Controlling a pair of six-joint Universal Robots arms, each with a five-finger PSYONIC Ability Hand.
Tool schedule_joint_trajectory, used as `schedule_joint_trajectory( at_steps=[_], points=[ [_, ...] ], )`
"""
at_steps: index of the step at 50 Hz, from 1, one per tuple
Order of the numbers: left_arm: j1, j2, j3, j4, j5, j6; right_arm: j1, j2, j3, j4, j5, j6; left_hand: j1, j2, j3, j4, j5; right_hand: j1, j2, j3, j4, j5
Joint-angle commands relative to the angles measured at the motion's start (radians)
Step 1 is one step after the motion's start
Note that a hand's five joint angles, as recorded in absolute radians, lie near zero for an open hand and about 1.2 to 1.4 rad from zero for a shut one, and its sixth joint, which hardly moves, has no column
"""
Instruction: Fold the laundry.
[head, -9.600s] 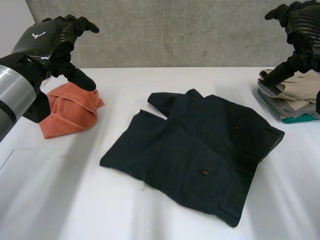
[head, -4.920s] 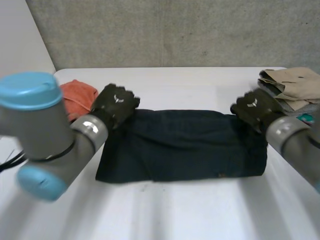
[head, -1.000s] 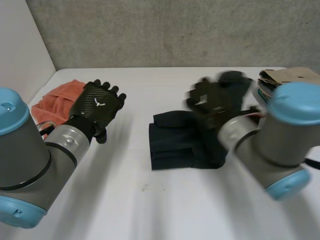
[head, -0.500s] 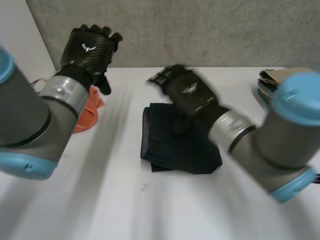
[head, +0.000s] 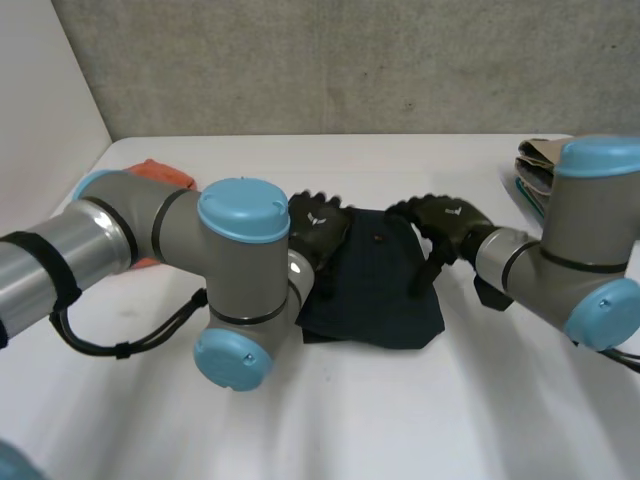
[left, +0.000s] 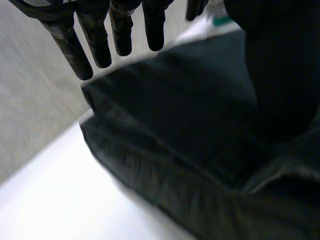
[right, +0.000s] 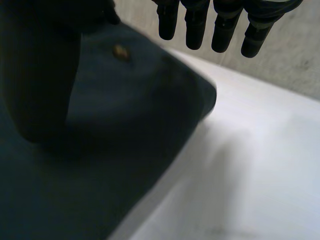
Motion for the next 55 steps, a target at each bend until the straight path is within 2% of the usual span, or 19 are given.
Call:
schedule_joint_trajectory(
  at_steps=[1,7,14,17,21,25,26,33,41,47,55],
  points=[
    [0.054,-0.038,-0.002,-0.087,-0.001,-0.003,0.002,0.105,-0.019,-0.016,0.031,-0.141,-0.013,-0.022,-0.036,-0.021,-0.018,-0.035,-0.026,-0.025,-0.022,-0.038],
    [0.063,-0.035,-0.002,-0.115,0.004,0.0,0.004,0.109,-0.042,-0.014,0.099,-0.24,-0.004,-0.013,-0.027,-0.012,-0.009,-0.035,-0.026,-0.025,-0.022,-0.038],
    [0.049,0.062,0.001,-0.116,0.057,-0.002,0.019,-0.012,-0.028,-0.02,0.117,-0.243,-0.016,-0.025,-0.039,-0.024,-0.021,-0.035,-0.026,-0.025,-0.022,-0.038],
    [0.054,0.16,-0.005,-0.108,0.103,-0.005,0.038,-0.091,0.036,-0.06,0.128,-0.243,-0.016,-0.025,-0.039,-0.024,-0.021,-0.035,-0.026,-0.025,-0.022,-0.038],
    [0.062,0.256,-0.004,-0.089,0.168,-0.008,0.068,-0.196,0.179,-0.186,0.188,-0.25,-0.01,-0.019,-0.033,-0.018,-0.015,-0.035,-0.026,-0.025,-0.022,-0.038],
    [0.063,0.33,-0.004,-0.069,0.255,-0.009,0.117,-0.295,0.369,-0.299,0.254,-0.27,-0.004,-0.013,-0.027,-0.012,-0.009,-0.035,-0.026,-0.025,-0.022,-0.038],
    [0.063,0.342,-0.002,-0.069,0.302,-0.011,0.126,-0.299,0.4,-0.311,0.257,-0.276,-0.001,-0.011,-0.024,-0.009,-0.006,-0.035,-0.026,-0.025,-0.022,-0.038],
    [0.075,0.361,0.002,-0.096,0.514,-0.064,0.165,-0.28,0.581,-0.416,0.255,-0.286,0.002,-0.008,-0.021,-0.006,-0.003,-0.035,-0.026,-0.025,-0.022,-0.038],
    [0.092,0.339,0.03,-0.171,0.625,-0.118,0.177,-0.152,0.583,-0.585,0.254,-0.287,0.002,-0.008,-0.021,-0.006,-0.003,-0.035,-0.026,-0.025,-0.022,-0.038],
    [0.091,0.32,0.03,-0.17,0.622,-0.12,0.185,-0.06,0.538,-0.684,0.251,-0.292,0.002,-0.008,-0.021,-0.006,-0.003,-0.035,-0.026,-0.025,-0.022,-0.038],
    [0.092,0.313,0.03,-0.168,0.617,-0.118,0.2,0.01,0.44,-0.706,0.255,-0.295,0.002,-0.008,-0.021,-0.006,-0.003,-0.035,-0.026,-0.025,-0.022,-0.038]
  ],
)
